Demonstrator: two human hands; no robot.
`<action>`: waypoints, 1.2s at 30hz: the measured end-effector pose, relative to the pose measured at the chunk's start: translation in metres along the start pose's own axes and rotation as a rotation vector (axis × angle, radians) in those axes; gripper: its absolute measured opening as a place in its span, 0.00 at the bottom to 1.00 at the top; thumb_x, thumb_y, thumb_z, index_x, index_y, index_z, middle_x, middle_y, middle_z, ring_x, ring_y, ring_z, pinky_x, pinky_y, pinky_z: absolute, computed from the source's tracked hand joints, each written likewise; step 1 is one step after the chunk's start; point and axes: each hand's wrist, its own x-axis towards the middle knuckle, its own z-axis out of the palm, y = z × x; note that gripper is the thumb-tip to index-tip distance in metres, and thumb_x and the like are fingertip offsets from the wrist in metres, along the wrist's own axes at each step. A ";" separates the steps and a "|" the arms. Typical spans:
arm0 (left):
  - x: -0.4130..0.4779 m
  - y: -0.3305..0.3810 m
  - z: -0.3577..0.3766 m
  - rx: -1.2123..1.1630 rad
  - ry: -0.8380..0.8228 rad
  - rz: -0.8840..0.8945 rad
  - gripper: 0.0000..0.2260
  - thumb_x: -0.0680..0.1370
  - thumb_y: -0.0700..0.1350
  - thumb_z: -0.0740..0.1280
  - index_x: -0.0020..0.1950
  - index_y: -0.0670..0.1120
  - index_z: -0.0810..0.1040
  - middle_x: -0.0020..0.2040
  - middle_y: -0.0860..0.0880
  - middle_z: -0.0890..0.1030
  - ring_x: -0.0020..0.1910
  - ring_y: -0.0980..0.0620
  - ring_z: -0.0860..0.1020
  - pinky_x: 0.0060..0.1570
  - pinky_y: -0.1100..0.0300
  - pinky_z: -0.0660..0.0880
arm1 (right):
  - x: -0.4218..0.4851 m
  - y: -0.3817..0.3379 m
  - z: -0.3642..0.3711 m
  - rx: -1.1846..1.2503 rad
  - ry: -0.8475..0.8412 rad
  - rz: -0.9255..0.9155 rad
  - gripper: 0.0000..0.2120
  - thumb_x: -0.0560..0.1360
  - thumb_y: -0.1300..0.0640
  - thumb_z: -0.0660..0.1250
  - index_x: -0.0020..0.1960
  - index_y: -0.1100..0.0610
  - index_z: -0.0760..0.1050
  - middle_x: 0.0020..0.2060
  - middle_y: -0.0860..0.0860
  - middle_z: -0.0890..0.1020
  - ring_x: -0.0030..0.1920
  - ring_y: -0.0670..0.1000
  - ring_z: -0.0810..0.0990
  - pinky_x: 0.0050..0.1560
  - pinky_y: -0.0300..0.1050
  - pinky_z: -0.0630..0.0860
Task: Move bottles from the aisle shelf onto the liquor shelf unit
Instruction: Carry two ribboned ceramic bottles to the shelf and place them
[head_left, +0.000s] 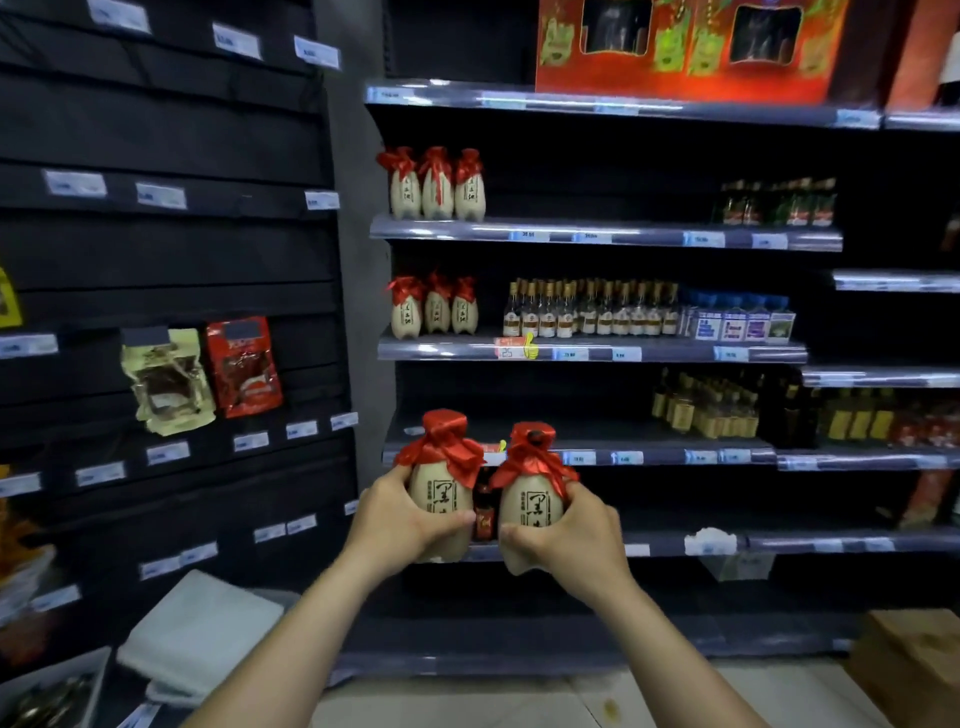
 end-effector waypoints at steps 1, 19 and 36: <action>0.022 -0.001 0.007 0.017 0.004 0.002 0.27 0.53 0.59 0.84 0.47 0.55 0.80 0.37 0.59 0.86 0.36 0.63 0.84 0.31 0.61 0.82 | 0.024 0.005 0.003 0.001 -0.008 -0.002 0.27 0.52 0.39 0.83 0.46 0.45 0.78 0.37 0.44 0.85 0.36 0.37 0.84 0.30 0.37 0.82; 0.378 -0.031 0.097 0.065 0.237 -0.040 0.28 0.53 0.59 0.84 0.50 0.56 0.81 0.41 0.58 0.87 0.40 0.60 0.85 0.40 0.56 0.83 | 0.431 0.050 0.088 -0.023 -0.118 -0.163 0.29 0.52 0.33 0.80 0.46 0.45 0.76 0.37 0.41 0.83 0.36 0.39 0.82 0.34 0.39 0.82; 0.611 -0.017 0.063 0.114 0.399 0.127 0.27 0.56 0.54 0.83 0.52 0.52 0.79 0.44 0.54 0.85 0.42 0.54 0.83 0.45 0.55 0.82 | 0.629 -0.018 0.183 0.002 0.060 -0.245 0.29 0.53 0.32 0.81 0.45 0.45 0.76 0.34 0.40 0.82 0.34 0.31 0.79 0.25 0.24 0.69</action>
